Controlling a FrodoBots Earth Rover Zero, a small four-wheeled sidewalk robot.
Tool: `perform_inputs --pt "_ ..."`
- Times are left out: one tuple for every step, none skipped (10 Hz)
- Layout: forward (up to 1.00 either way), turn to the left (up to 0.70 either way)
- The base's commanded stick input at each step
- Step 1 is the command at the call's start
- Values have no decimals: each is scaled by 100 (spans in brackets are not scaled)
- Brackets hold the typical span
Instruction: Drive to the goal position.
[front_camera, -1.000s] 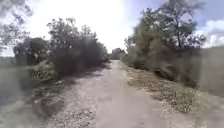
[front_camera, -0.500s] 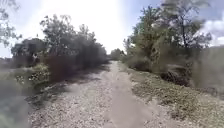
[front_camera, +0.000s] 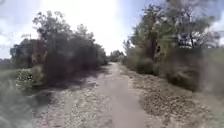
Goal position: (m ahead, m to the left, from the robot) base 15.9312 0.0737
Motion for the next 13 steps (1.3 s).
perform_inputs --pt "85 0" --pt "85 0" --pt "85 0" --pt "85 0" --pt "85 0" --pt "85 0" --pt "85 0" --pt "84 0" --pt "84 0" --pt "84 0" --pt "85 0" --pt "85 0" --pt "85 0"
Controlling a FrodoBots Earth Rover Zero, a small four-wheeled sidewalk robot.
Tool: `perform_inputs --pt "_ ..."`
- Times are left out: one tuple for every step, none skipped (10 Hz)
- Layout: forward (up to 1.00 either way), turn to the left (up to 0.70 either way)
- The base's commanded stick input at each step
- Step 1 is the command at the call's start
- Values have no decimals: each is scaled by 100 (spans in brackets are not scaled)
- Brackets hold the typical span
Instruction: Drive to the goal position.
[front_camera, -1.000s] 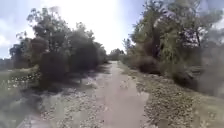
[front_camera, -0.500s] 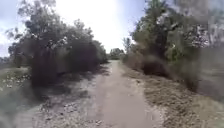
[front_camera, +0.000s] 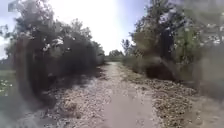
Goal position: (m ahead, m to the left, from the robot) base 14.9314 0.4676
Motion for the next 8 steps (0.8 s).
perform_inputs --pt "85 0" --pt "85 0" --pt "85 0" --pt "85 0" --pt "85 0" --pt "85 0" --pt "85 0" --pt "85 0"
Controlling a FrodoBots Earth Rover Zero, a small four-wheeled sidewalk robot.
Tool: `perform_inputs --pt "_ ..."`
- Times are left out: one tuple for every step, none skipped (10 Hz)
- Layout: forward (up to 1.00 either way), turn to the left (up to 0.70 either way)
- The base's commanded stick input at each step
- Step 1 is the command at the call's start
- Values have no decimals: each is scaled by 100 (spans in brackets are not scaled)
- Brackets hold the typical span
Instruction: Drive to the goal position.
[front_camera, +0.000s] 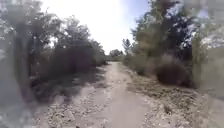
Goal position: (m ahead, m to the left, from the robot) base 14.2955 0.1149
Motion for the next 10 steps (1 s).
perform_inputs --pt "85 0" --pt "85 0" --pt "85 0" --pt "85 0" --pt "85 0" --pt "85 0" --pt "85 0" --pt "85 0" --pt "85 0" --pt "85 0"
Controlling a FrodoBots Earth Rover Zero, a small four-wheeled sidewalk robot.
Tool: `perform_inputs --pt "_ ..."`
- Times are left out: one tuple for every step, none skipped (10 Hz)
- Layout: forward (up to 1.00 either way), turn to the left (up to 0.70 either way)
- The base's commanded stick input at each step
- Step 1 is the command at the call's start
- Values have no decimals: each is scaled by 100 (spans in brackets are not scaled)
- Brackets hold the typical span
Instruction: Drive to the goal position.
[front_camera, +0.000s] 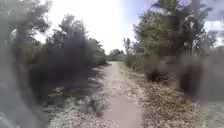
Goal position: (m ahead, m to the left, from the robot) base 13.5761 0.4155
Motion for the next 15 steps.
perform_inputs --pt "85 0" --pt "85 0" --pt "85 0" --pt "85 0" --pt "85 0" --pt "85 0" --pt "85 0" --pt "85 0" --pt "85 0" --pt "85 0" --pt "85 0" --pt "85 0" --pt "85 0" --pt "85 0" --pt "85 0"
